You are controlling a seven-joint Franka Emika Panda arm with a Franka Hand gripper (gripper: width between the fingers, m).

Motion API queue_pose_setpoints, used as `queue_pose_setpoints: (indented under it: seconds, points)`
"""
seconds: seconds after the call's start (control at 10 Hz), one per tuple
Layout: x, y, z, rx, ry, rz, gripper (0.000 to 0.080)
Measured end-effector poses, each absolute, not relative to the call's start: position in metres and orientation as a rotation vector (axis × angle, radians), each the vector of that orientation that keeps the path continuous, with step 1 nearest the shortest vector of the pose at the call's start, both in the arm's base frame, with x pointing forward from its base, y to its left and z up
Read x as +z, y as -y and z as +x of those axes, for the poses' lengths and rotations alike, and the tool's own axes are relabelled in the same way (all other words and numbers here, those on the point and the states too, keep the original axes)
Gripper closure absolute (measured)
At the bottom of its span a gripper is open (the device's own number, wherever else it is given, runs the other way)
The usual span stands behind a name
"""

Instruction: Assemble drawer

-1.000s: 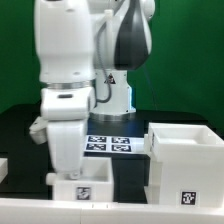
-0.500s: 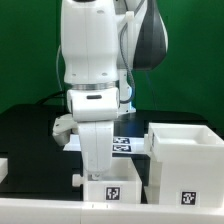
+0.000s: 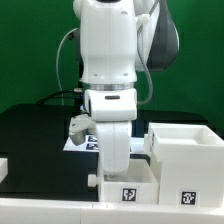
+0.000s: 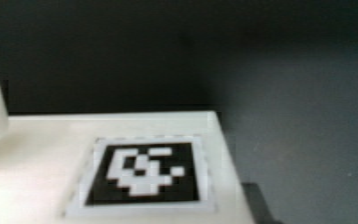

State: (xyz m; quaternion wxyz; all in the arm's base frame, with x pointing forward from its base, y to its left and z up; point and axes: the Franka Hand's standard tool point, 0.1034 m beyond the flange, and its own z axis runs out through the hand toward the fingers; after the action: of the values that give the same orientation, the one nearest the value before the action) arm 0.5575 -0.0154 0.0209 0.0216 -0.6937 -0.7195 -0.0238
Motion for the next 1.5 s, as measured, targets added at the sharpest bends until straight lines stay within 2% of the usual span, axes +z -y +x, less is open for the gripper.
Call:
queue_pose_setpoints:
  seconds: [0.5,0.9,1.5]
  points:
    - [0.0198,0.0101,0.5571,-0.072,2.209,-2.168,0.0760]
    - [0.0119,0.0100,0.5538,-0.063,2.197,-2.168,0.0760]
    - [0.0151,0.0098,0.5584,-0.061,2.189,-2.192,0.0760]
